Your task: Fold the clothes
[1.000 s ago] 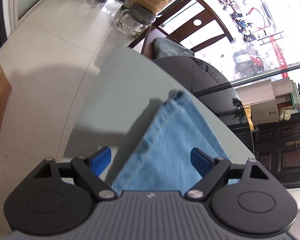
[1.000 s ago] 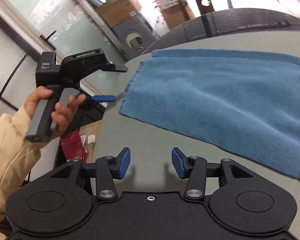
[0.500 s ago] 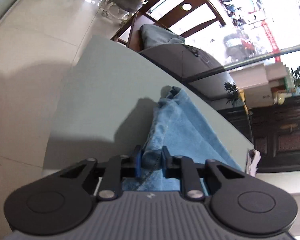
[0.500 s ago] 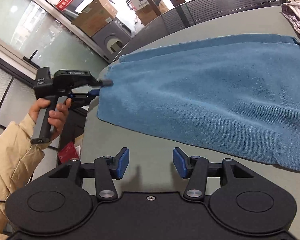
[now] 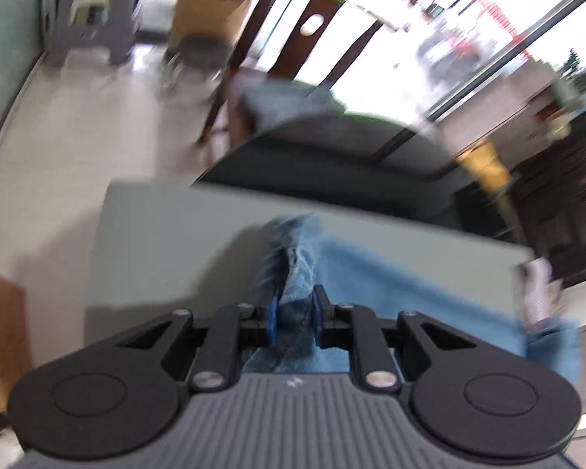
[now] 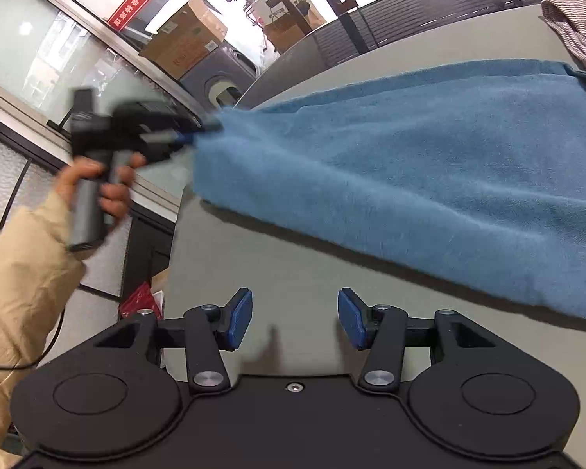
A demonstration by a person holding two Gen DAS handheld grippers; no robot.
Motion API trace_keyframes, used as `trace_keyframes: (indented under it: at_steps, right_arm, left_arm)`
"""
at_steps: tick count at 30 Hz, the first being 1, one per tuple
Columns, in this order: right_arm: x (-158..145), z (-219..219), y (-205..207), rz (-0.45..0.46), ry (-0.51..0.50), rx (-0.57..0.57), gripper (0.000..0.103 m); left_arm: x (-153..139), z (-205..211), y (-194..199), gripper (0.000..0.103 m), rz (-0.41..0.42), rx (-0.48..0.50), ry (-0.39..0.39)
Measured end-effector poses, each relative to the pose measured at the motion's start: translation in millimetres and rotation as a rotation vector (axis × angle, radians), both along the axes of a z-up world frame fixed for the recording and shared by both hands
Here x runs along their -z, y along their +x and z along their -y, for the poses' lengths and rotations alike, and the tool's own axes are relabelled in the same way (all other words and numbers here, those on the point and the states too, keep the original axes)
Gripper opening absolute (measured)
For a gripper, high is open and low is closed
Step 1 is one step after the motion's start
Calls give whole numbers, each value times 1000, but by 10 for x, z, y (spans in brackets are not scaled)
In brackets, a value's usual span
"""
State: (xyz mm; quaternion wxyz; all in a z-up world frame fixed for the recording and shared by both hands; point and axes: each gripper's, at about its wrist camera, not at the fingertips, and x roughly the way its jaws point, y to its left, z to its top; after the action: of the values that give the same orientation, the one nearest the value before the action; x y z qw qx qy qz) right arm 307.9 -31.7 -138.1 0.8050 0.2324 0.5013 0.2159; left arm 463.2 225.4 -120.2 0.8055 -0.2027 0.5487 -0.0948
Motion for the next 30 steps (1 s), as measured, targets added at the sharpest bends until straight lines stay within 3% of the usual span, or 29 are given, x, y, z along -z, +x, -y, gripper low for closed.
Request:
trace_keyframes:
  at_steps: [4, 6, 8, 11, 13, 15, 16, 18, 22, 24, 27, 30]
  right_arm:
    - [-59, 61, -70, -9, 0, 27, 55]
    - [-79, 63, -83, -15, 5, 30, 55]
    - [-104, 52, -91, -17, 7, 26, 56]
    - [-139, 6, -96, -14, 5, 11, 56]
    - [-156, -6, -101, -17, 3, 5, 56]
    - [-178, 2, -118, -17, 0, 5, 56]
    - [-186, 15, -127, -17, -2, 8, 56]
    - [-196, 66, -151, -23, 1, 25, 56]
    - [-225, 181, -208, -39, 15, 63, 56]
    - [-261, 233, -248, -37, 20, 78, 56]
    - [-302, 292, -307, -30, 26, 94, 56]
    - [-323, 345, -374, -36, 38, 108, 57]
  left_arm:
    - [2, -108, -96, 30, -7, -6, 11]
    - [-4, -201, -172, 48, -18, -9, -15]
    - [32, -283, -256, 58, -34, -17, -76]
    - [79, -361, -348, 59, -17, -21, -123]
    - [77, -325, -345, 67, -10, -23, -122]
    - [104, -248, -314, 43, -43, -4, -158]
    - [118, -182, -298, 38, -57, 13, -167]
    - [109, -19, -291, 14, -47, 43, -80]
    - [-18, 172, -258, 8, -83, 43, 55]
    - [-231, 275, -369, 7, -45, 70, 121]
    - [-547, 175, -614, 7, 15, 38, 145]
    - [-671, -163, -834, 7, 5, -51, 167]
